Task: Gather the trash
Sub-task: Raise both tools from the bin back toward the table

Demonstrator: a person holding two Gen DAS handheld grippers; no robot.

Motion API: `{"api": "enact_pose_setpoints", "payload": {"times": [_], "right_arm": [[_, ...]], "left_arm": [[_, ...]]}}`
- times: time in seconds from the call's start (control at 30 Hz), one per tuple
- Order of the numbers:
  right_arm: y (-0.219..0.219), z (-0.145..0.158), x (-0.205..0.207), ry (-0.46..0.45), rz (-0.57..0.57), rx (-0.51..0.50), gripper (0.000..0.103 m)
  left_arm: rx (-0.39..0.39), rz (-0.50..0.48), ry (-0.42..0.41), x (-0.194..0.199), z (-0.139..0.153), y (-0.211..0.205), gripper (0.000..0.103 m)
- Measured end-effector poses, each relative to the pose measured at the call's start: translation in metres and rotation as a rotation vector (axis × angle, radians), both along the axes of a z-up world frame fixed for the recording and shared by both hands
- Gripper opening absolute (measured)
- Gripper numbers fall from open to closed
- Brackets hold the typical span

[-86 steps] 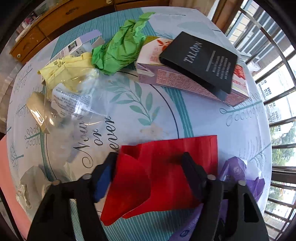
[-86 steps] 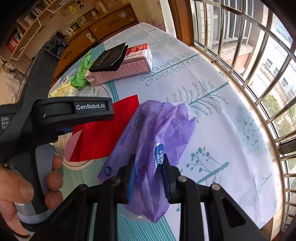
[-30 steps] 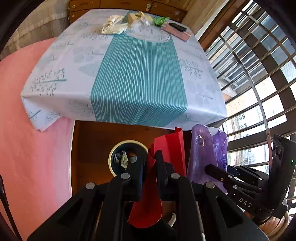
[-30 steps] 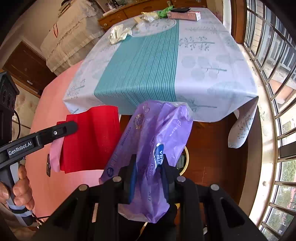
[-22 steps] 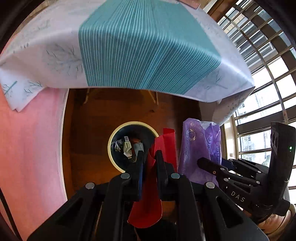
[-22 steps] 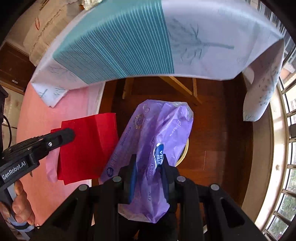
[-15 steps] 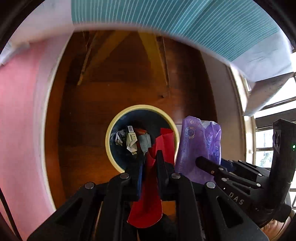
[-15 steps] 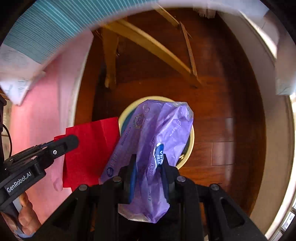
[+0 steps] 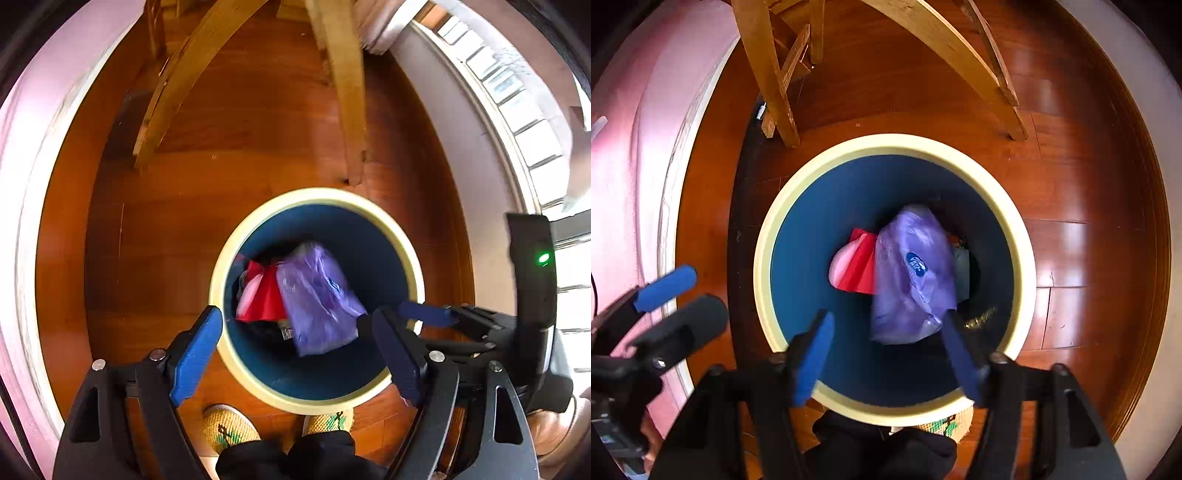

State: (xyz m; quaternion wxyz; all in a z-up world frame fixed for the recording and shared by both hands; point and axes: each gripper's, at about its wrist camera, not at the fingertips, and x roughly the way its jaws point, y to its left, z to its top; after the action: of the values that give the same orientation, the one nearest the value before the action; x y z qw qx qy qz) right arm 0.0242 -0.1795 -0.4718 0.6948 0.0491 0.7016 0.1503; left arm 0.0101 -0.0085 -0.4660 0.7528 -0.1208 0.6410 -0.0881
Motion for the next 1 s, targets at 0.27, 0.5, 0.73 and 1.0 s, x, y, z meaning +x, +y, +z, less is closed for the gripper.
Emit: {"api": "enact_pose_setpoints", "payload": {"times": [0.27,0.5,0.73,1.0], "right_arm": [[-0.003,0.005,0.001,-0.004,-0.058,0.025,0.073],[-0.002,0.044,-0.005,-0.005,-0.112,0.061,0.073],[-0.008,0.143,-0.019,-0.022,-0.134,0.077,0.073],[-0.015,0.290,-0.032,-0.111,-0.113,0.107,0.073]], "left_arm": [[-0.007,0.077,-0.053,-0.004,0.007,0.020,0.100],[-0.010,0.096,-0.091,-0.010,0.054,0.026,0.100],[-0.006,0.114,-0.156,-0.026,0.164,0.032,0.100],[0.030,0.095,-0.261,-0.047,0.322,0.029,0.100]]}}
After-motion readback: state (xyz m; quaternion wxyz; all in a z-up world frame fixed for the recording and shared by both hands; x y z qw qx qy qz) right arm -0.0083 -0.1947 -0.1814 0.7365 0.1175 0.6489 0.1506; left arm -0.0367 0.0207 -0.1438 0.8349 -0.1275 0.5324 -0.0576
